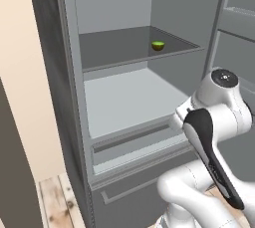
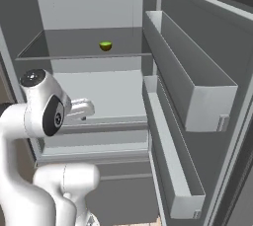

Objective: Retrieve the kiwi and banana from the fridge and place them into the bowl on the dining table.

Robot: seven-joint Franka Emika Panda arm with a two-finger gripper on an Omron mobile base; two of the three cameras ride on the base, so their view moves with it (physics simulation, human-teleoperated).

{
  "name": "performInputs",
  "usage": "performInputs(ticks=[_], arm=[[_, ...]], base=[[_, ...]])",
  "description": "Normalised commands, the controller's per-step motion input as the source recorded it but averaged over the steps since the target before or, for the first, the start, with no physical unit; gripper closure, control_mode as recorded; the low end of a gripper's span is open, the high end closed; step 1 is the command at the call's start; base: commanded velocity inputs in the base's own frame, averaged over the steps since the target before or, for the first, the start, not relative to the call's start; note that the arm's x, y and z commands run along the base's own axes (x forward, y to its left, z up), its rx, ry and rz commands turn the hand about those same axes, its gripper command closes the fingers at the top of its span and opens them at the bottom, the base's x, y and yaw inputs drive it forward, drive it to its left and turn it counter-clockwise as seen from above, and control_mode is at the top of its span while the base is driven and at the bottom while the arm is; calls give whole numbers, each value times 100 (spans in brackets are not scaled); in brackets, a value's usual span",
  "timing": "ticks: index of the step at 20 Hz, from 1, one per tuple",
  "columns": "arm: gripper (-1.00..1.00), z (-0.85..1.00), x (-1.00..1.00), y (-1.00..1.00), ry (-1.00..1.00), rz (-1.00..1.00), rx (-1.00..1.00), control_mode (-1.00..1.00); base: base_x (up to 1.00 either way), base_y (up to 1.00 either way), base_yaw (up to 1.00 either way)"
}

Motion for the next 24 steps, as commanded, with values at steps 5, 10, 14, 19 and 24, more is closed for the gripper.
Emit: performInputs(ticks=[5, 10, 14, 19, 24], arm=[[-100, 45, 16, 0, -4, -13, 0, -100], [-100, 51, 20, 0, -10, -14, 1, -100], [-100, 49, 16, 1, -13, -9, 1, -100], [-100, 47, 19, 0, -19, -2, 3, -100], [-100, 48, 24, 0, -17, 0, 9, -100]], base=[[0, 0, 0], [0, 0, 0], [0, 0, 0], [0, 0, 0], [0, 0, 0]])
